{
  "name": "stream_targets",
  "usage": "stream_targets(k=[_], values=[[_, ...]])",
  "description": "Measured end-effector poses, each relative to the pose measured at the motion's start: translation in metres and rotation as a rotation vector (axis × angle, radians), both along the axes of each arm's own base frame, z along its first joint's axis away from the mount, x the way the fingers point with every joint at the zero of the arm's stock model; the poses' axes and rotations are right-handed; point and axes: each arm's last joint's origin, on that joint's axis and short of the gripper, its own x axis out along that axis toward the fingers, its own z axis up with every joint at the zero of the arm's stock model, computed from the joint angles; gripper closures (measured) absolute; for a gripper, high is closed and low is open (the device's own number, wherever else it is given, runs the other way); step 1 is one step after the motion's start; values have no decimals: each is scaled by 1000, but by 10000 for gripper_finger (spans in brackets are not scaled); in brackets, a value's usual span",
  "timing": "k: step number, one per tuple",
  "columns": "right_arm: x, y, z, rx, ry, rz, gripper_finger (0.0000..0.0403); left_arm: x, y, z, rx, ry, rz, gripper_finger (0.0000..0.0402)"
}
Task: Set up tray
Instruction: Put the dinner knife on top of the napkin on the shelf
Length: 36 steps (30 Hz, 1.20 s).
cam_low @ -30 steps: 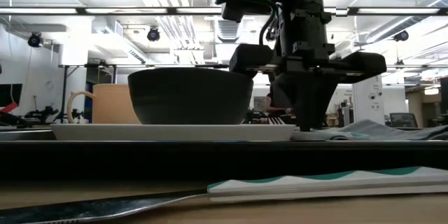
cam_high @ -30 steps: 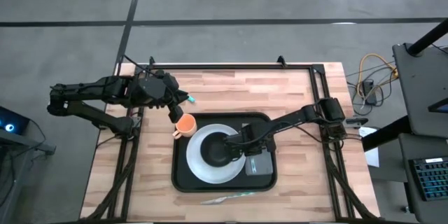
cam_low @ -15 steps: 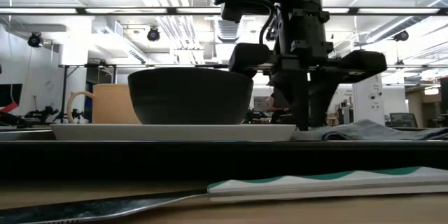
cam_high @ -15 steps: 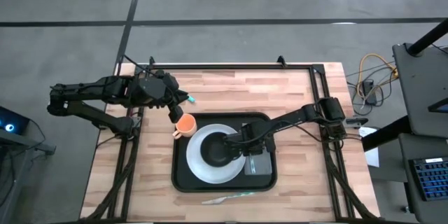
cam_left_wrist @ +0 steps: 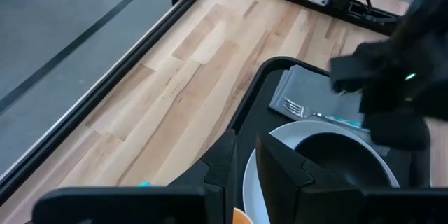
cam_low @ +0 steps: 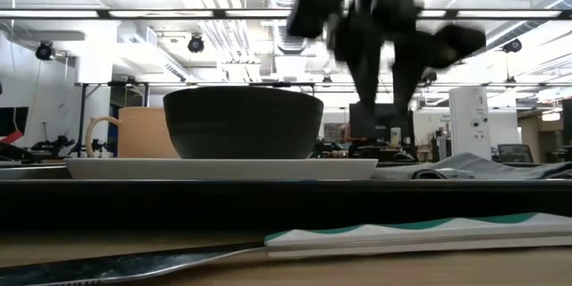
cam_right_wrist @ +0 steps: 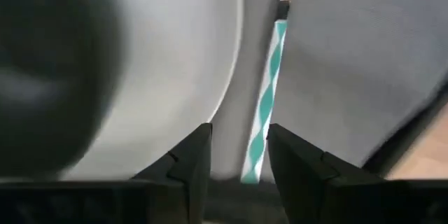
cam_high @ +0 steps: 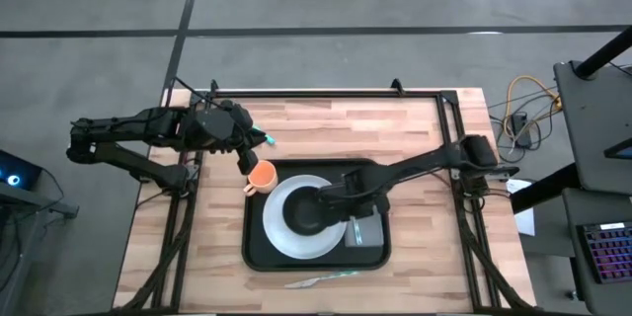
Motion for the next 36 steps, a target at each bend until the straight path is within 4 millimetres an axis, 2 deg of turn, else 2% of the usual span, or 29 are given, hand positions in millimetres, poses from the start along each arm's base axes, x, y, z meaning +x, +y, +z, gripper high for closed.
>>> stream_targets(k=[3,8,12,16,21,26,32,36], values=[[-8,14,36,-9,-108,67,264,0,0,0,1,1,-1,364],[-31,54,94,-103,-364,480,259,0,0,-1,0,4,-2,364],[-41,76,114,-153,-485,793,259,1,0,-2,27,21,-37,364],[-40,92,115,-126,-546,1088,254,2,-1,-2,69,45,-87,364],[-37,102,101,-173,-530,1362,249,2,-1,-3,52,43,-89,364],[-22,106,77,-177,-516,1465,246,5,-3,-5,-22,33,-90,364],[-4,117,47,94,-590,1554,246,11,-3,-9,-35,52,-80,364],[2,122,42,136,-617,1597,250,16,-3,-12,-35,72,-80,364]])
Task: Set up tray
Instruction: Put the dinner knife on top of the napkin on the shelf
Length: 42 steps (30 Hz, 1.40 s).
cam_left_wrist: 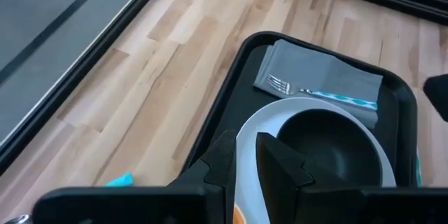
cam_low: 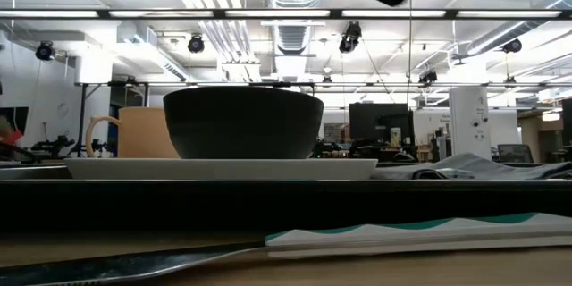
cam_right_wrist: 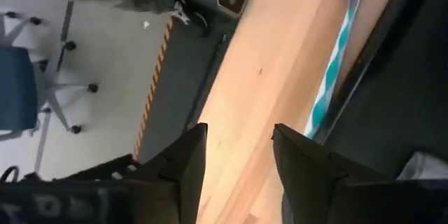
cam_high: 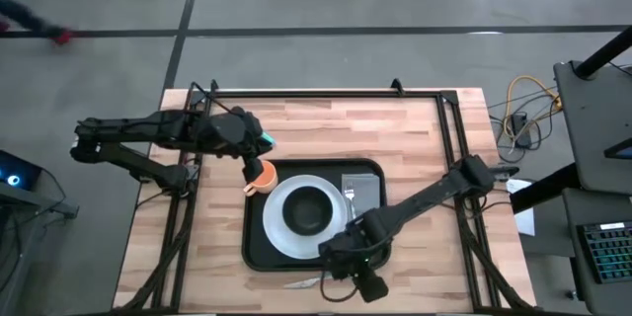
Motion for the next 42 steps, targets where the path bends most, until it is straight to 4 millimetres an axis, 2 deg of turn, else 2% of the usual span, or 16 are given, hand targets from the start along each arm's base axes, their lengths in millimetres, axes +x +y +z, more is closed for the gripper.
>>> stream_targets(k=[4,8,12,16,24,31,42], values=[[16,3,0,-93,-88,-72,258,4,-1,-3,-13,18,-14,364],[39,11,-10,-105,-113,-94,268,6,-1,-6,-15,37,-16,364],[58,22,-33,-120,-95,-93,275,2,-1,-6,-13,52,-18,364],[68,33,-54,-136,-60,-93,280,-6,0,-1,-12,39,-12,364],[72,37,-84,-211,-2,-145,270,-18,0,5,-15,4,-11,364],[70,34,-93,-321,-41,-165,264,-20,0,7,-15,0,-11,364],[65,36,-107,-329,-19,-193,280,-22,0,4,-15,34,-11,364]])
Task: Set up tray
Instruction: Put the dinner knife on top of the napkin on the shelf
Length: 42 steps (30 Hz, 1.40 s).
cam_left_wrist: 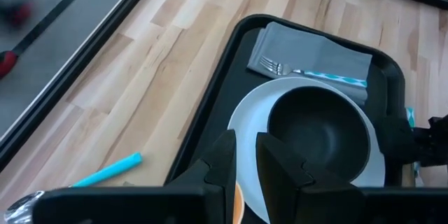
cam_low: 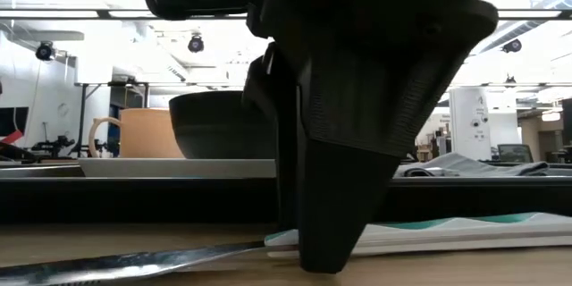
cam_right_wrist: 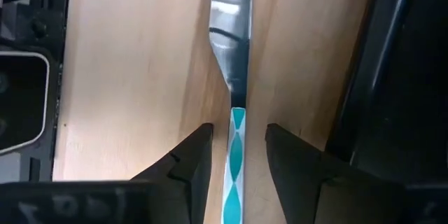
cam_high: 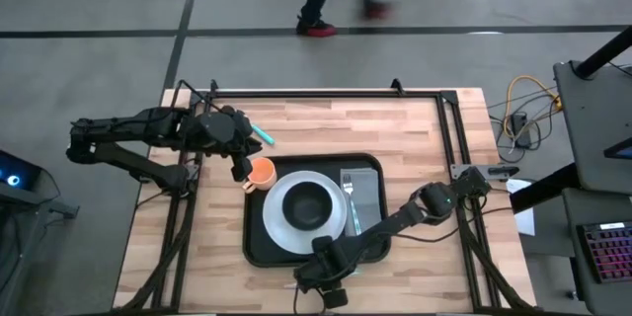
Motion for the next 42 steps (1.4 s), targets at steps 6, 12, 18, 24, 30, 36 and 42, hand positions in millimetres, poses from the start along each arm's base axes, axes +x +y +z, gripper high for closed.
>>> stream_targets(k=[6,12,18,24,30,36,42], values=[[-2,2,-3,4,1,-27,302,0,0,0,0,1,0,364],[0,4,1,30,3,-21,381,0,0,0,0,1,0,364],[2,7,9,69,-2,-71,389,0,0,0,5,7,-4,364],[-5,6,81,159,-79,-162,390,-1,0,0,5,7,-5,364],[-30,-31,149,50,-119,-617,391,-1,0,0,3,6,-2,364],[-42,-95,184,-74,-185,-1091,391,-1,0,0,1,5,0,364],[-43,-142,175,-210,-89,-1346,392,-1,0,0,3,6,-2,364]])
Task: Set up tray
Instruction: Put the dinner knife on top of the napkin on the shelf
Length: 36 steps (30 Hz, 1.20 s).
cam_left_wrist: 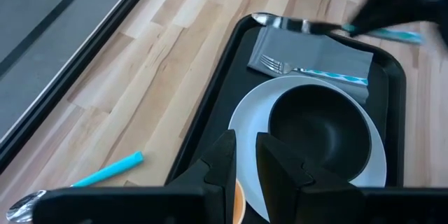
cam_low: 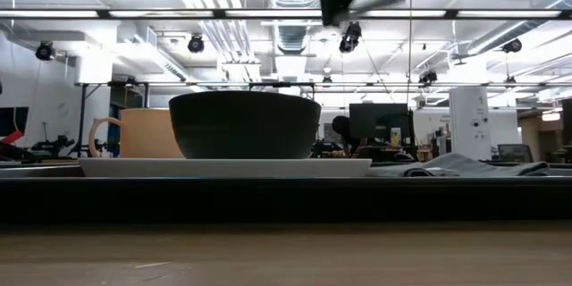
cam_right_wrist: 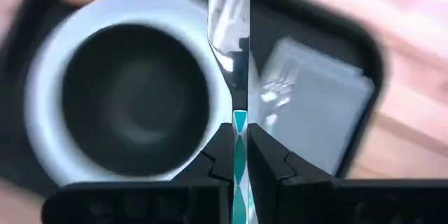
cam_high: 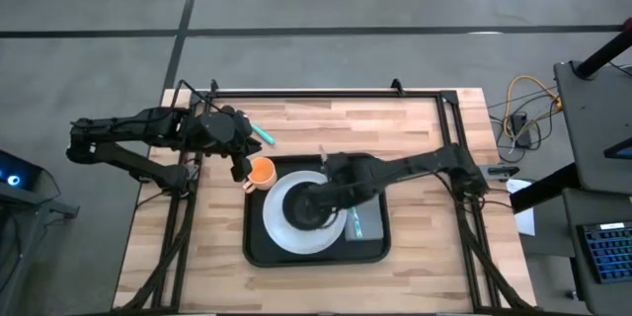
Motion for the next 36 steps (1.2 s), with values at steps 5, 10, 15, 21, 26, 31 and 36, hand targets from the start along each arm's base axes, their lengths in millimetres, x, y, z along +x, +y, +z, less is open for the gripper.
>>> stream_targets(k=[5,10,15,21,26,31,36], values=[[5,-17,-25,-11,92,-74,392,0,0,0,0,1,0,364],[4,-26,-44,-34,150,-67,392,-4,0,-3,1,49,-1,364],[2,-27,-63,16,154,-46,392,-8,0,-7,-6,109,10,364],[-20,-31,-65,57,79,-172,392,-10,0,-7,-17,109,20,364],[-45,-36,-65,98,-12,-341,392,-11,0,-6,-10,110,13,364],[-46,-35,-84,174,-121,-397,392,-11,0,-6,-5,111,8,364],[-51,-34,-103,223,-49,-404,392,-12,0,-6,18,116,-17,364]])
